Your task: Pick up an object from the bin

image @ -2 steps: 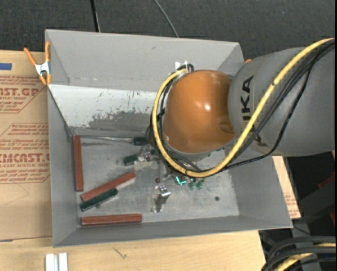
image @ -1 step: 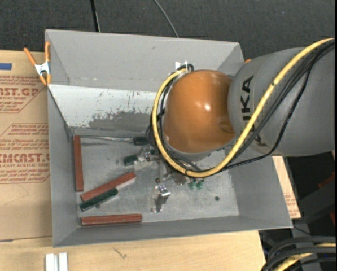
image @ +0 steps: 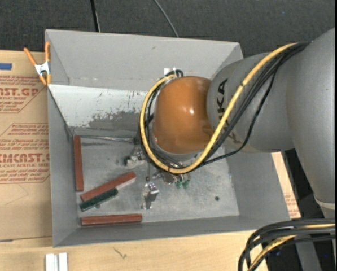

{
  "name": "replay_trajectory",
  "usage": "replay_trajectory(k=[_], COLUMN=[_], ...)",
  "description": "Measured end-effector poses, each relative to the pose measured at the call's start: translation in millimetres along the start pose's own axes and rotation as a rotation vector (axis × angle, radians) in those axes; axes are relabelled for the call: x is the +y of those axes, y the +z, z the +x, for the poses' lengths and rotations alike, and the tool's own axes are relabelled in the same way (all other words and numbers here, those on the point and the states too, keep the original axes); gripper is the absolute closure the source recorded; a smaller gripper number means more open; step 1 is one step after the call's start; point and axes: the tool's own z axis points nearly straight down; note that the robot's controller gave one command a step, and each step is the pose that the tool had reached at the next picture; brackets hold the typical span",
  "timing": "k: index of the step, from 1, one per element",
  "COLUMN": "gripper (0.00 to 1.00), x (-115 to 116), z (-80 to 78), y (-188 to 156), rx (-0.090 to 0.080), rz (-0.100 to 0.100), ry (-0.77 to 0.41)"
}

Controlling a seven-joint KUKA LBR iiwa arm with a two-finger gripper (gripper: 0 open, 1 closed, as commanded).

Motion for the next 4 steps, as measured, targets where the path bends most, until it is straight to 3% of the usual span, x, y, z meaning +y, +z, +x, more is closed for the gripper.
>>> replay_trajectory(k=[1,2,3,4], gripper=[1.00,1.00,0.00,0.00], x=[-19.4,-19.4,-15.2,-15.3], z=[-36.4,-36.4,-46.3,-44.8], y=[80.8,80.8,5.5,9.9], rx=[-0.014,-0.014,0.002,0.007], rz=[-0.003,-0.003,0.001,0.001], ry=[0.072,0.072,0.033,0.034])
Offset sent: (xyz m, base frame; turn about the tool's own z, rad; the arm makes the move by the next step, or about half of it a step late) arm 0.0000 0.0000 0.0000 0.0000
